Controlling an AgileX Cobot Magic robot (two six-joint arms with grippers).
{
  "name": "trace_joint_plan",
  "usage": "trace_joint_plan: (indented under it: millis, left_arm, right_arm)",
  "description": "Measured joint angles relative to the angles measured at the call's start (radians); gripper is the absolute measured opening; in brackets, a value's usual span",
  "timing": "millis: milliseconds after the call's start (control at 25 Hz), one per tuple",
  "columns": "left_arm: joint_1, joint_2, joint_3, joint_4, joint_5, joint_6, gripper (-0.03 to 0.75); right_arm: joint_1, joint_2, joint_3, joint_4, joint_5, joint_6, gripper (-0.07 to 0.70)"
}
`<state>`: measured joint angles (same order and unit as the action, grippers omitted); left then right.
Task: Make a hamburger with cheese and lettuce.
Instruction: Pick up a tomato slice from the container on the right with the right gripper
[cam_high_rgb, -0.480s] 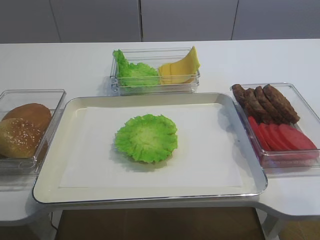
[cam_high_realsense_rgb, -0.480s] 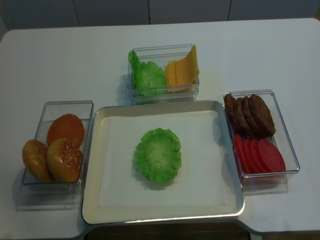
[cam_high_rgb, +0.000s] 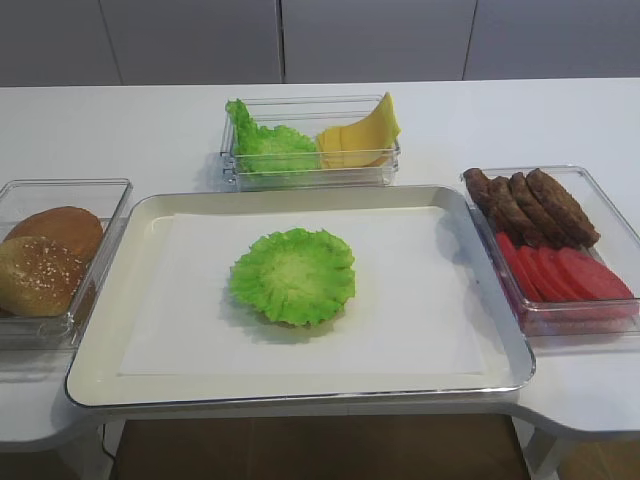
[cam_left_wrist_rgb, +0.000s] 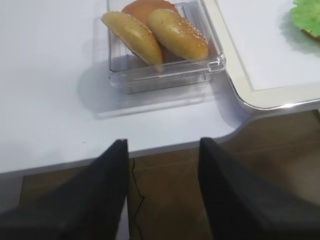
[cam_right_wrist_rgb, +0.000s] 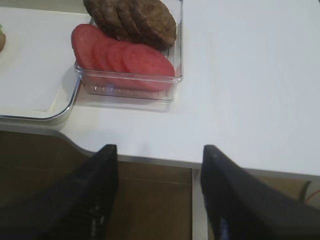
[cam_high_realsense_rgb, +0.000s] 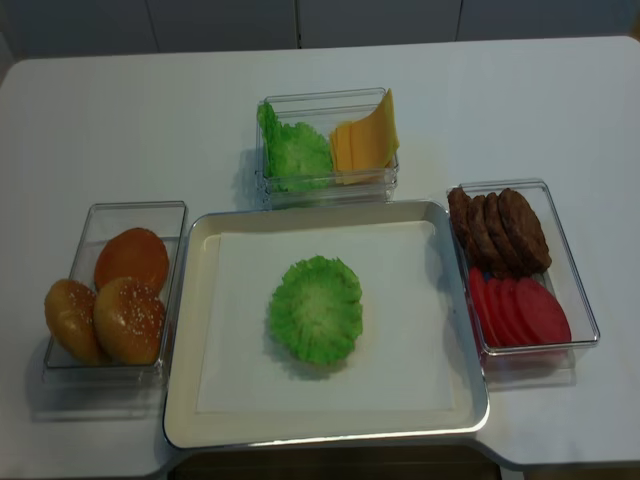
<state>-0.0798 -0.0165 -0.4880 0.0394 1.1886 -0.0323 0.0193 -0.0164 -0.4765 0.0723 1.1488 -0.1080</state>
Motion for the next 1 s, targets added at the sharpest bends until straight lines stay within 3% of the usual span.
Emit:
trace_joint_plan:
  millis: [320,560,880,1000]
  left_arm:
    - [0.000,0.000,0.000,0.000,0.000,0.000,0.342]
    - [0.000,0.000,0.000,0.000,0.000,0.000,0.342]
    - [0.000,0.000,0.000,0.000,0.000,0.000,0.342]
    - [0.000,0.000,0.000,0.000,0.000,0.000,0.342]
  right_arm:
    - [0.000,0.000,0.000,0.000,-0.002,0.000,0.420]
    - [0.000,0.026,-0.067,0.050,-0.043,-0.015,0.420]
    - [0.000,0.348,-0.211,0.089,-0.056,0.001,0.420]
    - [0.000,0.466,-0.263,0.127,-0.088,-0.017,0.420]
